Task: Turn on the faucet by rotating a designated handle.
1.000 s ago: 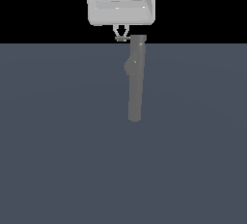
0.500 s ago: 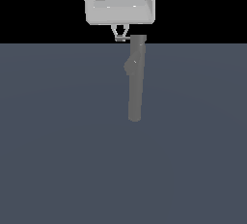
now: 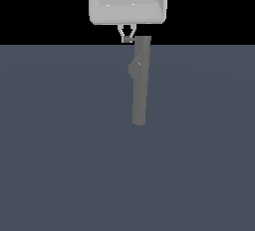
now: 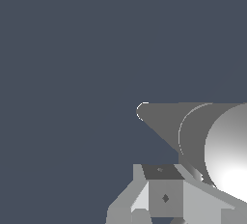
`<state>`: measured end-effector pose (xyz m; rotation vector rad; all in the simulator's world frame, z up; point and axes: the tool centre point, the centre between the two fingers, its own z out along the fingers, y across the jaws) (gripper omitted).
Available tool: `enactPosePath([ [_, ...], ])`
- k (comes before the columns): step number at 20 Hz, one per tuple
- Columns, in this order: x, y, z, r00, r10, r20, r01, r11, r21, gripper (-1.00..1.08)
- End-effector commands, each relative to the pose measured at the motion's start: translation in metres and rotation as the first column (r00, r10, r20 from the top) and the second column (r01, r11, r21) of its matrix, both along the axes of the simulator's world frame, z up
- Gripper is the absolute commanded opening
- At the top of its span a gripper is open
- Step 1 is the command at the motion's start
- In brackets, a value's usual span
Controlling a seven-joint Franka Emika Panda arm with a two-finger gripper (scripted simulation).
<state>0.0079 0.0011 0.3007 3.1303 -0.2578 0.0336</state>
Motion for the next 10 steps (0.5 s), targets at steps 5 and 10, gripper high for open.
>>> enactPosePath([
  [5,-0.027,0.000,0.000,1.000,0.004,-0.021,-0.004,1.000,0.002,-1.00],
  [10,-0.029,-0.017,-0.001,1.000,0.003,-0.014,-0.003,1.000,0.002,-1.00],
])
